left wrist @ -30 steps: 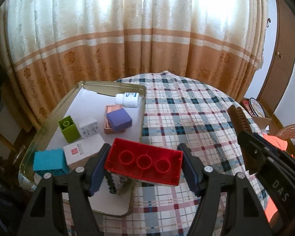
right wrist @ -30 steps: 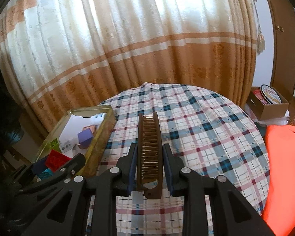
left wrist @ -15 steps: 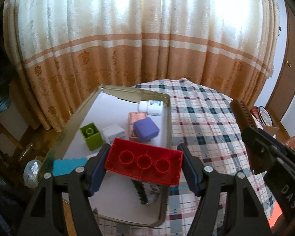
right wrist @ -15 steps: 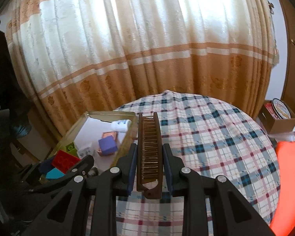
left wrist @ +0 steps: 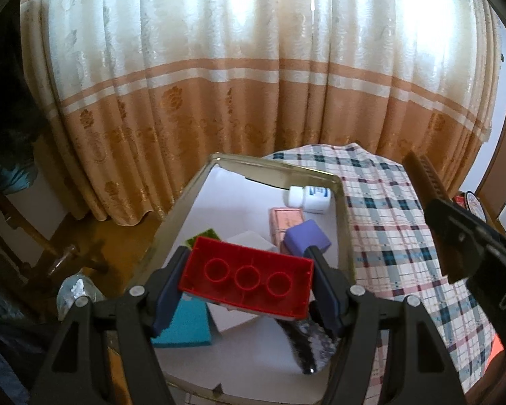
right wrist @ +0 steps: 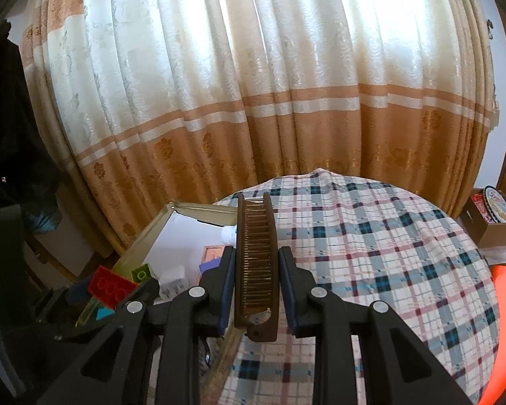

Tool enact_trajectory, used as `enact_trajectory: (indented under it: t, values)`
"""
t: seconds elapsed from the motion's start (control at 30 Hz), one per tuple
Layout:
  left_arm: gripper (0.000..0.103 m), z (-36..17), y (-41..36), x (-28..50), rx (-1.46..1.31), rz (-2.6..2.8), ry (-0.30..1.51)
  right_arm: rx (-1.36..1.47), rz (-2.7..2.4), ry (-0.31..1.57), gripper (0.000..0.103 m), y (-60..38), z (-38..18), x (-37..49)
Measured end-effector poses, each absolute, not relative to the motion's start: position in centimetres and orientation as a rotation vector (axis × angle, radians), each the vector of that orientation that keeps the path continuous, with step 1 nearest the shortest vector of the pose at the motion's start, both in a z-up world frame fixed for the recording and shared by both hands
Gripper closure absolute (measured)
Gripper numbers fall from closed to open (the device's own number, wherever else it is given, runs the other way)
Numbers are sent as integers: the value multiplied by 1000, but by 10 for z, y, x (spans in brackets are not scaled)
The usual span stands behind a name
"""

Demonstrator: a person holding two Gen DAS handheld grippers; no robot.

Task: Organize rigid objects
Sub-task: 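Lift and carry the red brick and brown bar over the gold tray with both grippers, then open the left gripper to drop the red brick while the right gripper releases the bar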

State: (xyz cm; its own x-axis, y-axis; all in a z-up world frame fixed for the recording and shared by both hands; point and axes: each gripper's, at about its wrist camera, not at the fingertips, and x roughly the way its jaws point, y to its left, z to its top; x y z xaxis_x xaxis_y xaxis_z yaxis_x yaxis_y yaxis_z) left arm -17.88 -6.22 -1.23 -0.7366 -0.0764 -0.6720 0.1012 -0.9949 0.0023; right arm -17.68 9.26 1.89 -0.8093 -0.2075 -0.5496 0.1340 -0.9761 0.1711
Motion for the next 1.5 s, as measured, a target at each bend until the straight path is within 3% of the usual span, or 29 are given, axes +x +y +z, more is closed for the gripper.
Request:
enact_trajectory:
  t: [0.83,1.5]
  values:
    - [34,-24,-74,-227,1161,-2820,-1,987,-2737,-107,75,48,5,-260]
    - [34,-45,-76,-256,1293,-2796,34,1216,-2488,-147,75,27,-42,-313]
